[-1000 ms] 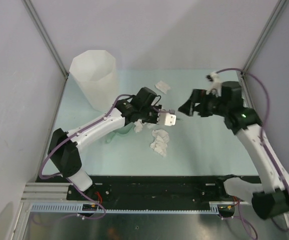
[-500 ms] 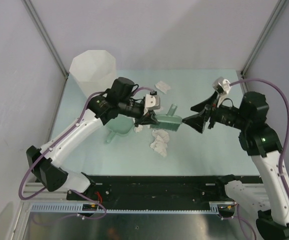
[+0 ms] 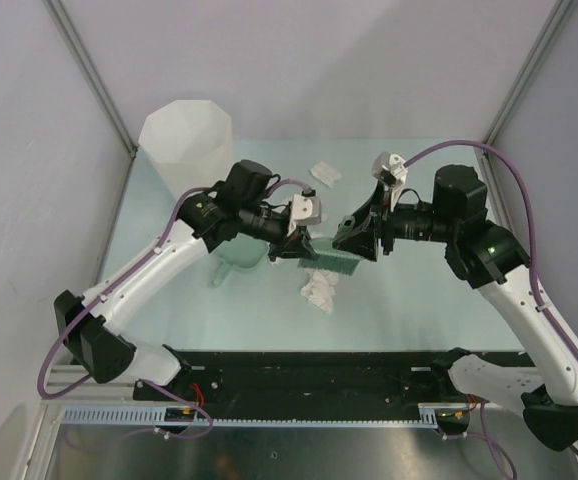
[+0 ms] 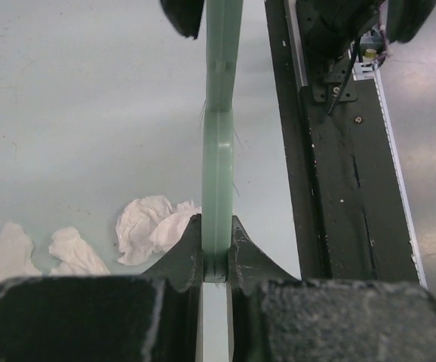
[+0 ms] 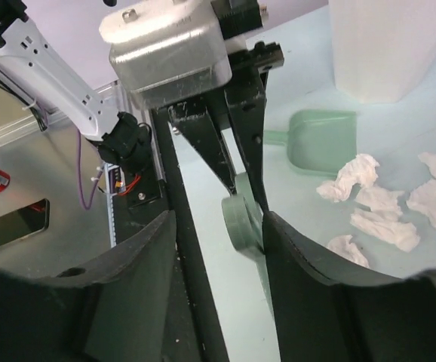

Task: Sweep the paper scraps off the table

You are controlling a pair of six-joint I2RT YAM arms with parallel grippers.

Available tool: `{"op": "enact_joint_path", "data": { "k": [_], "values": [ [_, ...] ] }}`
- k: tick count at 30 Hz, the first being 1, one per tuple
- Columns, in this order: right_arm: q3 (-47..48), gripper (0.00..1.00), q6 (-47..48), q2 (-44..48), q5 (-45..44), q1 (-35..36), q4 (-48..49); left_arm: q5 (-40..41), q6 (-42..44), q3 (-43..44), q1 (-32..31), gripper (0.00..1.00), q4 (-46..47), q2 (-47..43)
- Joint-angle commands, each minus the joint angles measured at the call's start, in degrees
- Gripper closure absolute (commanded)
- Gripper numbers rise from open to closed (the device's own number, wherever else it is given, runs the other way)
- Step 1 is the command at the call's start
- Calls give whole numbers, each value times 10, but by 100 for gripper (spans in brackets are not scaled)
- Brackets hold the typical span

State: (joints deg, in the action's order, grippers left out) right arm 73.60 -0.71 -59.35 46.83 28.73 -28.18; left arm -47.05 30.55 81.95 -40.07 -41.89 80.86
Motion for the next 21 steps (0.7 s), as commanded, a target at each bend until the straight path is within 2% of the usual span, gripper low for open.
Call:
{"op": "enact_joint_path", "data": {
  "k": [1,4,5,9,10,12,13,15,16,18,19,21],
  "values": [
    [40,48,31,-14,-32,23,-3,-23,6,1,-10,100,-11,-10],
    [49,72,38,-23,-41,26,-13,-23,9,2,-11,100,-14,-10],
    [51,98,39,-23,-43,26,-13,-23,10,2,-11,100,-15,-11],
    [53,100,46,-14,-46,27,-28,-16,7,11,-11,100,-18,-12],
    [53,100,46,-11,-71,27,-33,-8,2,15,-11,99,-18,-10],
    [53,100,31,-2,-127,27,-37,31,-36,38,-11,7,-17,-4],
    [51,100,22,4,-212,27,-35,88,-54,50,-11,0,-17,8],
    [51,100,-16,6,-324,30,-27,161,-102,80,-11,0,-17,18],
    [51,100,-34,7,-452,31,-24,240,-111,86,-11,0,-16,20],
    [34,100,-88,8,-606,46,-10,318,-121,88,-11,0,-16,21],
    [23,100,-94,14,-701,50,-1,385,-123,85,-11,0,-15,22],
    [-7,100,-92,22,-751,62,35,435,-103,43,-11,0,-14,18]
  ]
}}
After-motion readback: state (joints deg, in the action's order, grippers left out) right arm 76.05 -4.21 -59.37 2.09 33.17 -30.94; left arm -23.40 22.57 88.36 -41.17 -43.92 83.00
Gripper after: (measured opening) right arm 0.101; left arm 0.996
